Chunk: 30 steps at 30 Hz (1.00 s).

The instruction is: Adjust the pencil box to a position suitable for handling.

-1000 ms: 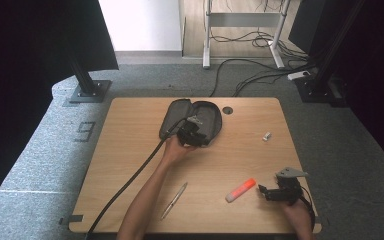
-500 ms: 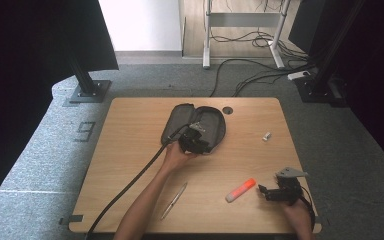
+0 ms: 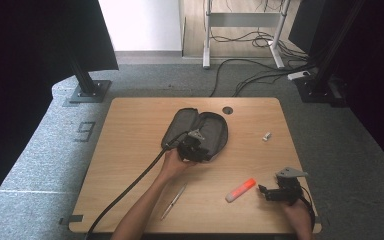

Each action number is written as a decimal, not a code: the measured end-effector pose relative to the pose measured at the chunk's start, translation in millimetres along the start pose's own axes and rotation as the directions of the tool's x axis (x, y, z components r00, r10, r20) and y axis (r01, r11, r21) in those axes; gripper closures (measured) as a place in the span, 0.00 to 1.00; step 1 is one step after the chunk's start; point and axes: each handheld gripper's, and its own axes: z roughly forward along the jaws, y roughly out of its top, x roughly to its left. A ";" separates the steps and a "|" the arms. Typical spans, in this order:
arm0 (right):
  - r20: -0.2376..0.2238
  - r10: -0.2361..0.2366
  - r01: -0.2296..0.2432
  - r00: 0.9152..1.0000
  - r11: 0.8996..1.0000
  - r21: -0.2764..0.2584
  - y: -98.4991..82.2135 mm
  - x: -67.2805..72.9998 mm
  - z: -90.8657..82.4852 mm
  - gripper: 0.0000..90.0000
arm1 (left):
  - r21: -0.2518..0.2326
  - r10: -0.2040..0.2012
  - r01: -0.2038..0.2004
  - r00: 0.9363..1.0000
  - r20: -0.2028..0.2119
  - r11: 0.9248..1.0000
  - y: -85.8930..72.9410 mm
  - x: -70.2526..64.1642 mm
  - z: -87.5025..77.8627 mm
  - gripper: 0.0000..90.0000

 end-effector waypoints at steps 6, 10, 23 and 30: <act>0.000 0.000 0.000 1.000 1.000 0.000 0.0 0.0 0.0 0.11 | -0.001 0.021 -0.021 1.000 -0.002 1.000 -5.8 -14.3 -1.1 0.68; 0.000 -0.001 0.001 1.000 1.000 0.000 0.0 0.0 0.0 0.11 | 0.004 0.045 -0.045 0.999 -0.008 0.999 -8.2 -25.5 -0.5 0.67; 0.000 -0.001 0.001 1.000 1.000 0.000 0.0 0.0 0.0 0.11 | -0.009 0.055 -0.055 0.998 0.032 0.998 -20.2 -52.4 -1.8 0.66; 0.000 0.000 0.000 1.000 1.000 0.000 0.0 0.0 0.0 0.11 | -0.013 0.062 -0.061 0.997 0.048 0.998 -24.9 -63.3 -2.3 0.65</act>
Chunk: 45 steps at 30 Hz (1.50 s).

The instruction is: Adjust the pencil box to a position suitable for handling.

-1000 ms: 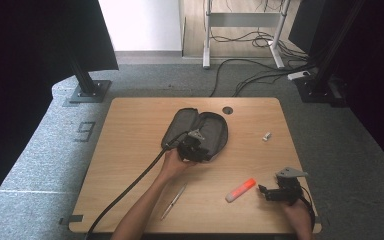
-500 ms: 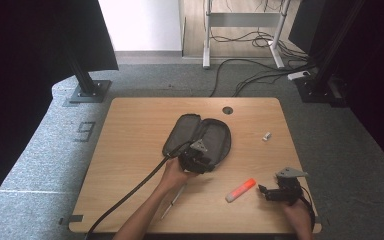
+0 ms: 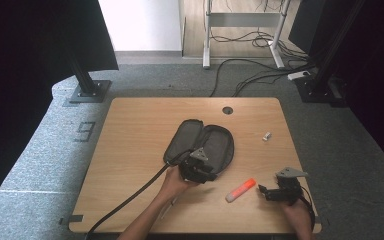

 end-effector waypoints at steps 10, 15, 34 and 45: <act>0.000 0.000 0.000 1.000 1.000 0.000 0.0 0.0 0.0 0.11 | -0.010 0.008 -0.008 1.000 0.002 1.000 -6.5 -14.7 -0.5 0.64; 0.000 0.000 0.000 1.000 1.000 0.000 0.0 0.0 0.0 0.11 | -0.015 0.006 -0.005 1.000 0.013 1.000 -9.7 -22.7 -0.6 0.64; 0.007 0.006 -0.006 1.000 1.000 -0.001 -0.3 0.9 -0.4 0.11 | -0.033 0.004 -0.005 1.000 -0.031 0.999 -7.6 -32.0 -21.0 0.43; 0.007 0.006 -0.006 1.000 1.000 -0.001 -0.3 0.9 -0.4 0.11 | -0.047 -0.019 0.013 0.992 -0.124 0.999 -20.9 -27.4 -54.7 0.27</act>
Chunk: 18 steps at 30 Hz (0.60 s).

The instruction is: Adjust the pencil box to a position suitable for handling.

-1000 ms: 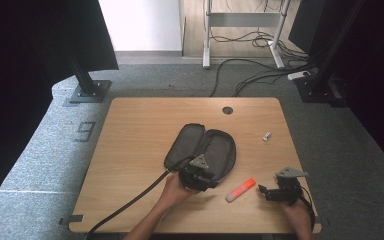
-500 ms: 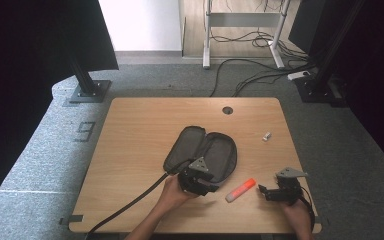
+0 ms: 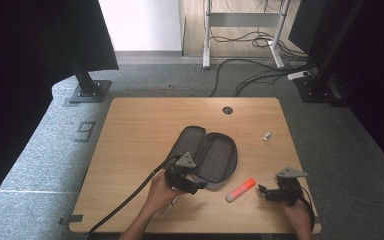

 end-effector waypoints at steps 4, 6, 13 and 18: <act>0.000 0.000 0.000 1.000 1.000 0.000 0.0 0.0 0.0 0.11 | -0.004 -0.016 0.016 1.000 -0.017 1.000 -6.9 4.0 -10.8 0.21; -0.001 0.001 -0.001 1.000 1.000 0.000 0.0 0.0 0.0 0.11 | -0.005 -0.021 0.021 0.999 -0.036 1.000 -11.3 5.5 -16.1 0.19; 0.000 0.000 0.000 1.000 1.000 0.000 0.0 0.0 0.0 0.11 | -0.026 -0.063 0.061 0.996 -0.066 0.998 -27.6 14.1 -31.5 0.16; 0.000 0.000 0.000 1.000 1.000 0.000 0.0 0.0 0.0 0.11 | -0.050 -0.091 0.087 0.992 -0.082 0.995 -38.1 19.9 -41.8 0.14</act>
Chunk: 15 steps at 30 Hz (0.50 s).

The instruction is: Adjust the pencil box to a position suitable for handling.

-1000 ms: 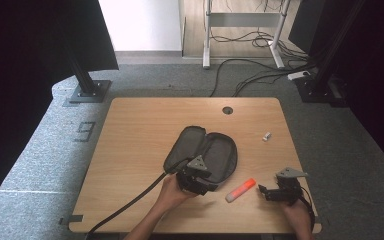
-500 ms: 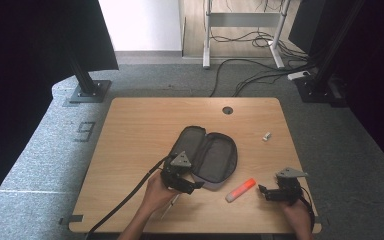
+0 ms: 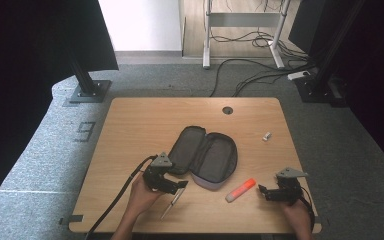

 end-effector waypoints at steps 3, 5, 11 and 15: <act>-0.001 0.001 -0.001 1.000 1.000 0.000 0.0 0.1 0.0 0.11 | -0.011 -0.007 0.006 1.000 -0.021 1.000 -5.0 3.1 -4.8 0.11; 0.000 0.000 0.000 1.000 1.000 0.000 0.0 0.0 0.0 0.11 | -0.013 -0.012 0.011 0.999 -0.045 1.000 -9.1 5.6 -8.3 0.09; 0.000 0.000 0.000 1.000 1.000 0.000 0.0 0.0 0.0 0.11 | -0.024 -0.050 0.048 0.995 -0.085 0.999 -21.6 14.7 -18.3 0.06; 0.000 0.001 -0.001 1.000 1.000 0.000 -0.1 0.1 0.0 0.11 | -0.011 -0.059 0.058 0.991 -0.119 0.998 -28.8 18.7 -23.2 0.02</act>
